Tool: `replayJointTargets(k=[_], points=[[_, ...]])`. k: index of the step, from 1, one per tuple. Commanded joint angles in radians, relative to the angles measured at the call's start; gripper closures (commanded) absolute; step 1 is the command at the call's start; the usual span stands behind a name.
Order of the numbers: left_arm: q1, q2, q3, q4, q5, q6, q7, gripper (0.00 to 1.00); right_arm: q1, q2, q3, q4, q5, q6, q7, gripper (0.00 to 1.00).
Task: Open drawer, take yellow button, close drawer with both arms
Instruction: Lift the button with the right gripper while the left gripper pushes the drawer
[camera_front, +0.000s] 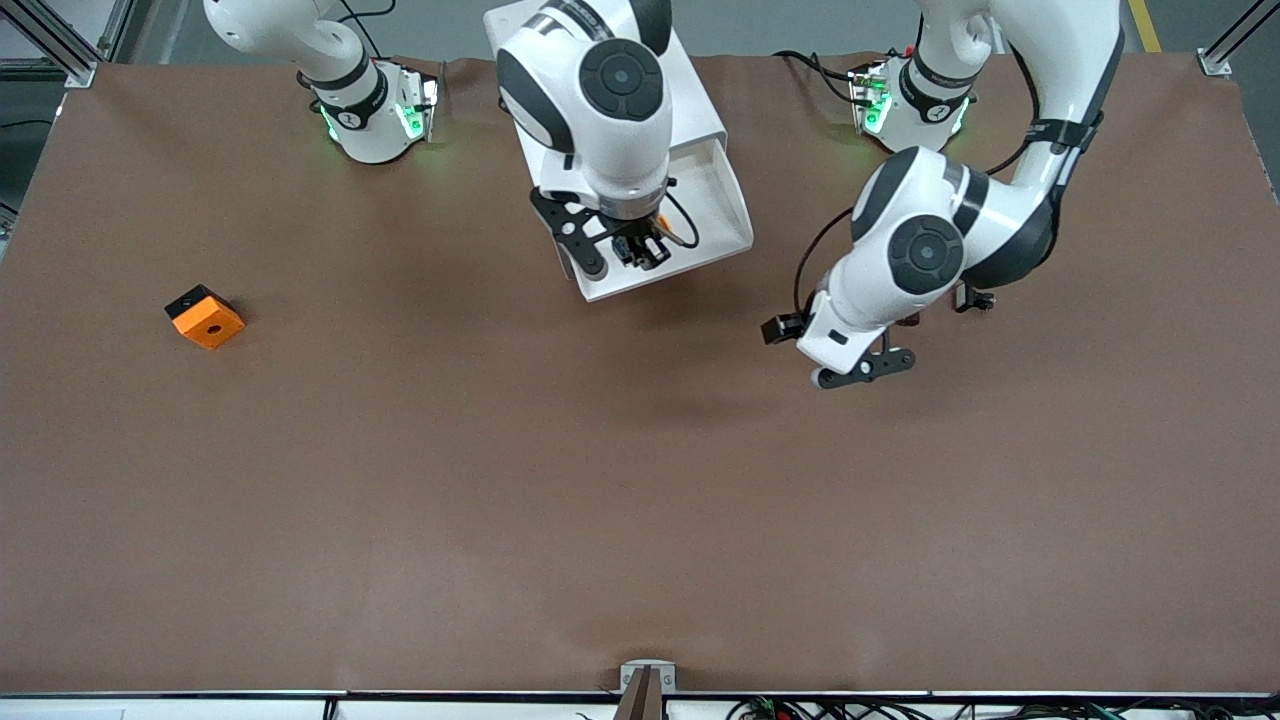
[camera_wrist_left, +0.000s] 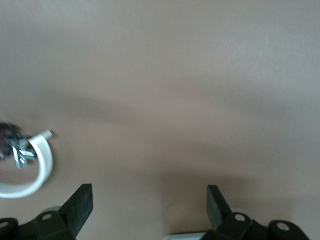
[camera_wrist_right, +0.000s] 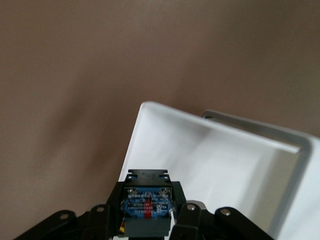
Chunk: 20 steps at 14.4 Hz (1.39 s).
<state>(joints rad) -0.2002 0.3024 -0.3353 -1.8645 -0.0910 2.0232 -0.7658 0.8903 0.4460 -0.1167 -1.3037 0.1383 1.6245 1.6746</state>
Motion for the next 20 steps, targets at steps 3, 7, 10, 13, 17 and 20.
replayJointTargets(k=[3,7,10,13,17,20], points=[[-0.039,0.021,-0.088,-0.007,0.01,0.045,-0.163,0.0,-0.109,-0.133,0.003,0.021,0.015,-0.222,-0.371,0.86],[-0.136,0.038,-0.09,-0.007,0.008,0.052,-0.282,0.0,-0.267,-0.219,0.003,0.009,0.006,-0.336,-0.709,0.87],[-0.2,0.047,-0.093,-0.012,0.005,0.048,-0.355,0.0,-0.408,-0.26,0.003,-0.021,0.001,-0.371,-0.973,0.87],[-0.229,0.05,-0.131,-0.015,-0.03,0.042,-0.411,0.0,-0.517,-0.288,0.003,-0.089,-0.058,-0.361,-1.218,0.87],[-0.235,0.05,-0.205,-0.033,-0.03,0.038,-0.481,0.0,-0.62,-0.285,0.003,-0.152,-0.112,-0.295,-1.406,0.87],[-0.248,0.053,-0.22,-0.038,-0.03,0.038,-0.509,0.0,-0.675,-0.282,0.003,-0.233,-0.141,-0.185,-1.513,0.85]])
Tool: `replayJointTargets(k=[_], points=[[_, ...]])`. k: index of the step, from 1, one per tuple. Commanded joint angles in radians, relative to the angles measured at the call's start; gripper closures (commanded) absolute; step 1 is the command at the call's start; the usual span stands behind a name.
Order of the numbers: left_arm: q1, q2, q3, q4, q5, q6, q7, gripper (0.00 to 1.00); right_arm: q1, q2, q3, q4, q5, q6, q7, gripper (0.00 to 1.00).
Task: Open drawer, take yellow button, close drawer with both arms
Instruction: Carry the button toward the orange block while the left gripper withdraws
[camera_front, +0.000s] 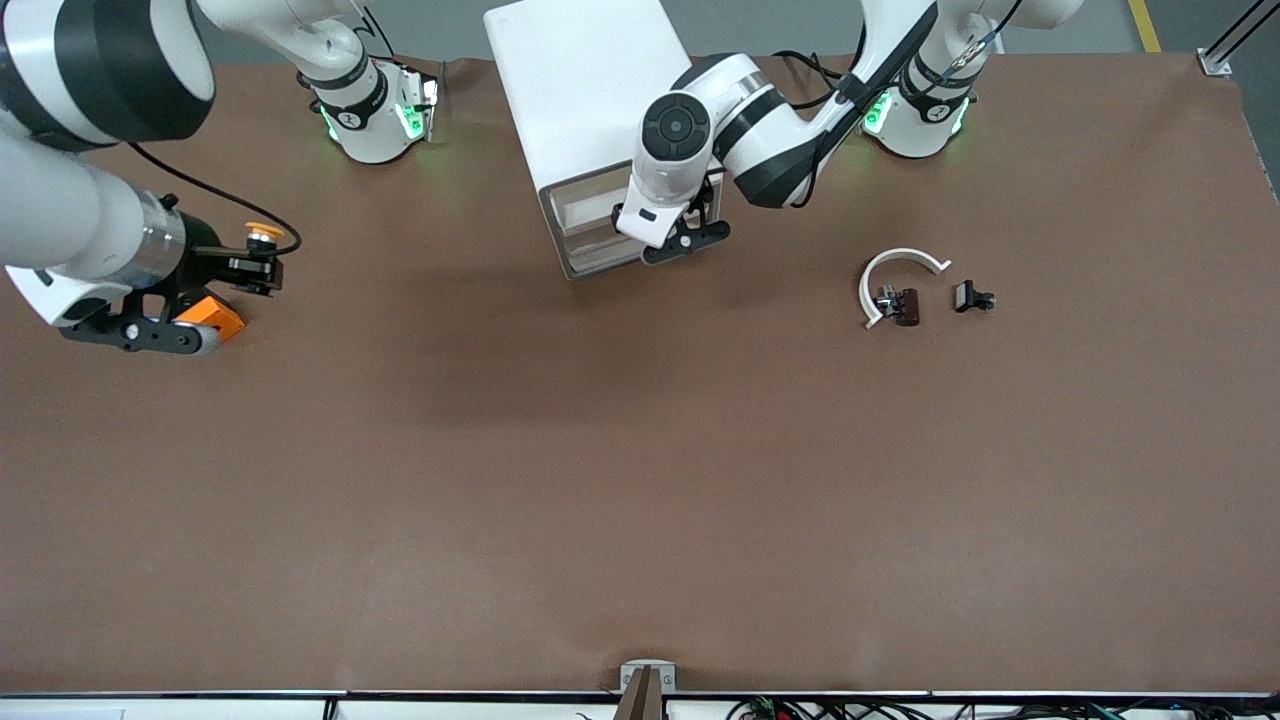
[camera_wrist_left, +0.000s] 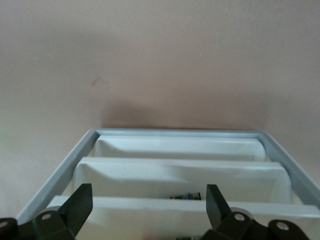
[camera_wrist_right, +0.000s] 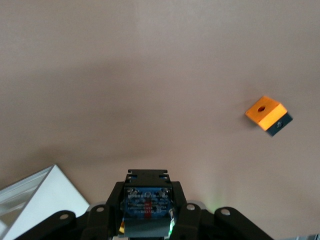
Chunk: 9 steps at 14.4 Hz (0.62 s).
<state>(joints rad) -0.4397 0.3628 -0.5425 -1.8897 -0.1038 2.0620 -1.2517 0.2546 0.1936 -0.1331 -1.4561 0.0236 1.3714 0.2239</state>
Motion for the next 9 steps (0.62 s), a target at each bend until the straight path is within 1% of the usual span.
replayJointTargets(k=[1,4,7,9], points=[[-0.019,0.001,-0.013,-0.012,-0.017,0.0,-0.028,0.0,-0.064,-0.029,0.02,-0.122,-0.039,0.125,-0.092,0.85],[-0.051,0.014,-0.013,-0.011,-0.017,0.009,-0.067,0.0,-0.144,-0.025,0.02,-0.22,-0.044,0.273,-0.216,0.85],[-0.074,0.019,-0.013,-0.006,-0.017,0.012,-0.078,0.0,-0.178,0.004,0.018,-0.277,-0.063,0.366,-0.216,0.85],[-0.079,0.019,-0.013,-0.008,-0.017,0.012,-0.08,0.0,-0.207,0.026,0.02,-0.343,-0.067,0.483,-0.218,0.84]])
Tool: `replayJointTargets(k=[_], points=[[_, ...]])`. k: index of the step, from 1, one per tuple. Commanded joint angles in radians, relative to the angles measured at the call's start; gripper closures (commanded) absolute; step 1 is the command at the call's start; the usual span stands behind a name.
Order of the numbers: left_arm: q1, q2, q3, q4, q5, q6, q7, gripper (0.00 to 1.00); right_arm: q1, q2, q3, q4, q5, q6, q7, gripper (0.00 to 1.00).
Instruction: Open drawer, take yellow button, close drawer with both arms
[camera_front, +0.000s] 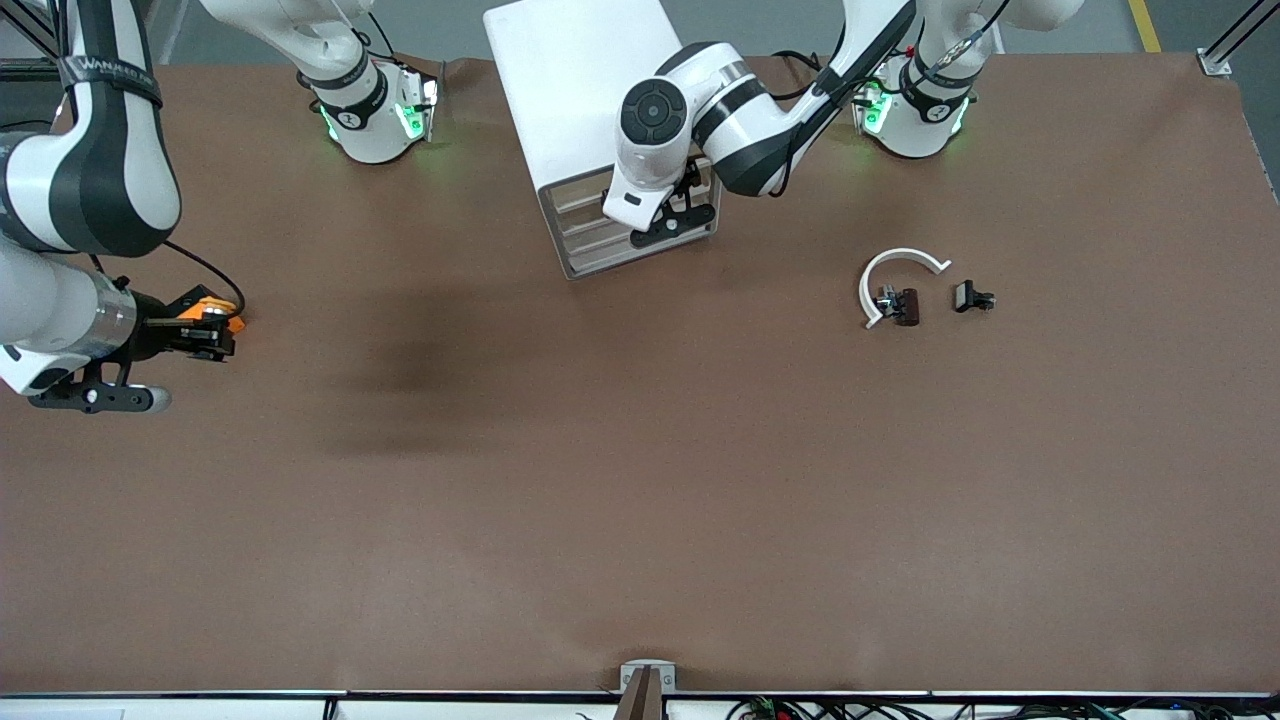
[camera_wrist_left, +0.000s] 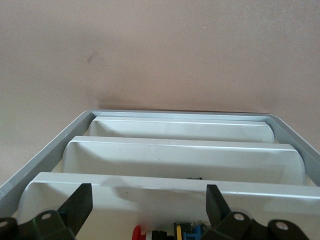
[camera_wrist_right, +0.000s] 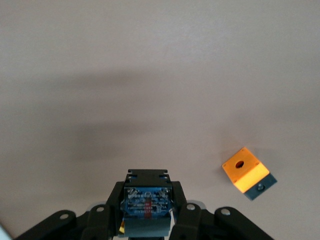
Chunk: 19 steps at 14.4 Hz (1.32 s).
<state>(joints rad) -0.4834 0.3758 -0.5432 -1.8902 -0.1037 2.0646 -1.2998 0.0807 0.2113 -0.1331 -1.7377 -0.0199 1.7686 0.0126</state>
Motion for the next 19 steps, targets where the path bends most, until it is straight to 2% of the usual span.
replayJointTargets(k=[1,3,5,8,12,15,19], points=[[-0.024,0.005,-0.011,-0.006,-0.017,0.008,-0.032,0.0,-0.05,0.02,0.02,-0.107,-0.023,0.159,-0.006,0.84],[0.0,-0.003,-0.003,0.002,-0.007,0.002,-0.03,0.0,-0.068,0.045,0.02,-0.181,-0.023,0.282,-0.011,0.84],[0.078,-0.005,-0.001,0.022,-0.001,-0.001,-0.015,0.0,-0.087,0.08,0.02,-0.23,-0.023,0.386,-0.028,0.84],[0.172,-0.005,-0.001,0.052,0.064,-0.003,-0.028,0.0,-0.121,0.147,0.02,-0.23,-0.022,0.454,-0.137,0.84],[0.324,-0.029,0.0,0.091,0.068,-0.023,-0.015,0.0,-0.133,0.232,0.021,-0.232,-0.017,0.554,-0.143,0.85],[0.426,-0.054,-0.001,0.117,0.165,-0.027,-0.01,0.0,-0.137,0.282,0.023,-0.229,-0.014,0.591,-0.145,0.86],[0.558,-0.067,-0.001,0.169,0.232,-0.043,0.068,0.0,-0.137,0.349,0.026,-0.227,-0.012,0.652,-0.146,0.86]])
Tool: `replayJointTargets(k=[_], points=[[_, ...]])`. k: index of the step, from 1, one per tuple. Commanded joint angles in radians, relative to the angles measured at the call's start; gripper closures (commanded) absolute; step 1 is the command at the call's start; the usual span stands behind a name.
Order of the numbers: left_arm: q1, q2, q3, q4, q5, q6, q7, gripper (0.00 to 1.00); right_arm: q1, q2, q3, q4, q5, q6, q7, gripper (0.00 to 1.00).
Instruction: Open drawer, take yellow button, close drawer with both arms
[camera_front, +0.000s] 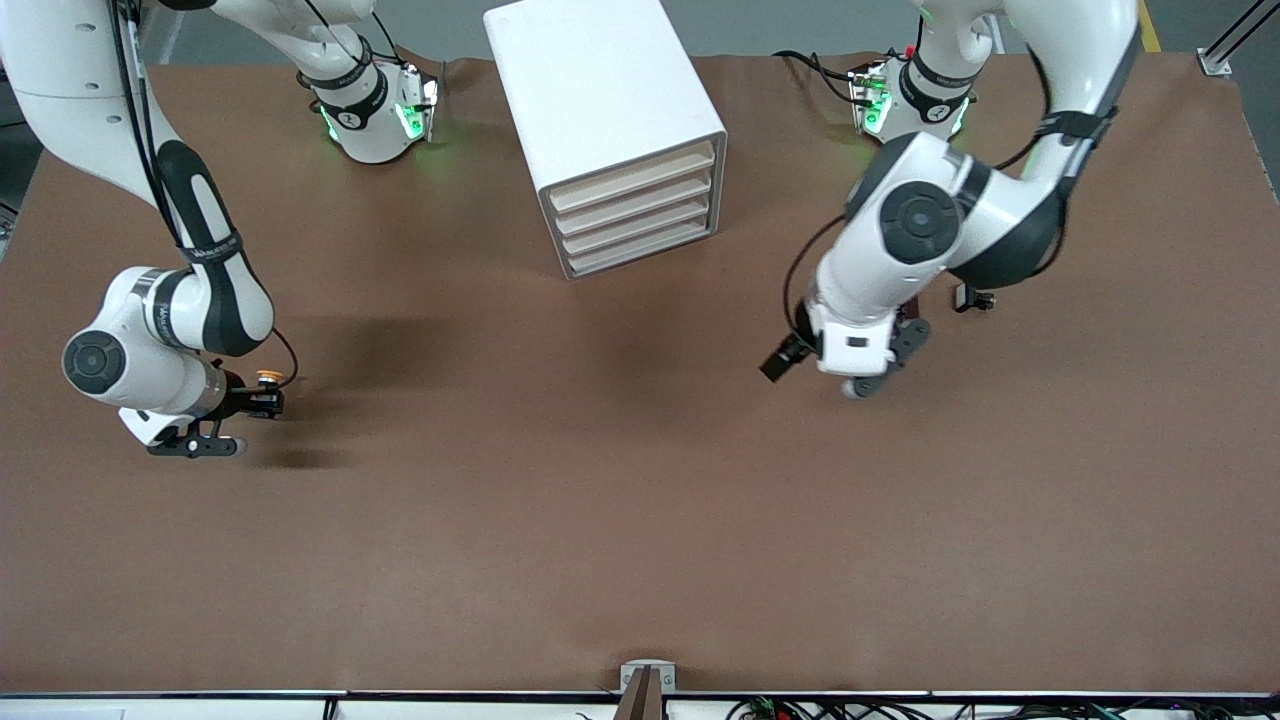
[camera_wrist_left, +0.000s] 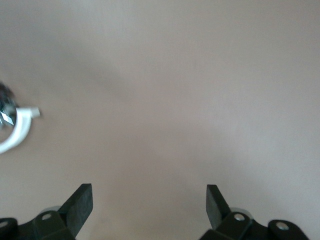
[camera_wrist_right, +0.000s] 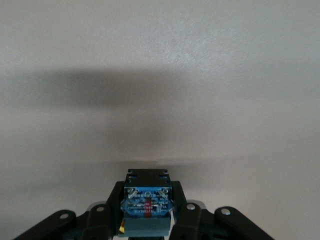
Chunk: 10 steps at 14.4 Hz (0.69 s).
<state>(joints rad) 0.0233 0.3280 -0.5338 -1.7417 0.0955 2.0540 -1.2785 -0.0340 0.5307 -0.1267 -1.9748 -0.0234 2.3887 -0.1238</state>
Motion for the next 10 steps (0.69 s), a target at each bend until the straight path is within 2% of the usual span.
replayJointTargets(k=[1,3,4,5,6,7,10], points=[[0.085,-0.024,-0.011,0.033,0.036,-0.055,0.08,0.0,-0.026,0.035,0.019,0.01,-0.007,0.038,-0.01,0.86],[0.163,-0.047,-0.012,0.06,0.038,-0.118,0.157,0.0,-0.029,0.037,0.019,0.011,-0.006,0.038,-0.008,0.84],[0.196,-0.063,-0.014,0.071,0.038,-0.138,0.213,0.0,-0.029,0.037,0.021,0.011,-0.006,0.038,-0.008,0.79],[0.216,-0.079,-0.012,0.074,0.036,-0.15,0.275,0.0,-0.029,0.037,0.021,0.013,-0.006,0.037,-0.007,0.61],[0.246,-0.108,-0.012,0.073,0.036,-0.164,0.339,0.0,-0.029,0.037,0.021,0.013,-0.006,0.035,-0.005,0.25],[0.28,-0.133,-0.012,0.073,0.036,-0.175,0.405,0.0,-0.029,0.035,0.021,0.013,-0.004,0.032,-0.005,0.0],[0.352,-0.204,-0.009,0.073,0.029,-0.228,0.638,0.0,-0.026,0.012,0.021,0.016,-0.004,0.017,-0.005,0.0]])
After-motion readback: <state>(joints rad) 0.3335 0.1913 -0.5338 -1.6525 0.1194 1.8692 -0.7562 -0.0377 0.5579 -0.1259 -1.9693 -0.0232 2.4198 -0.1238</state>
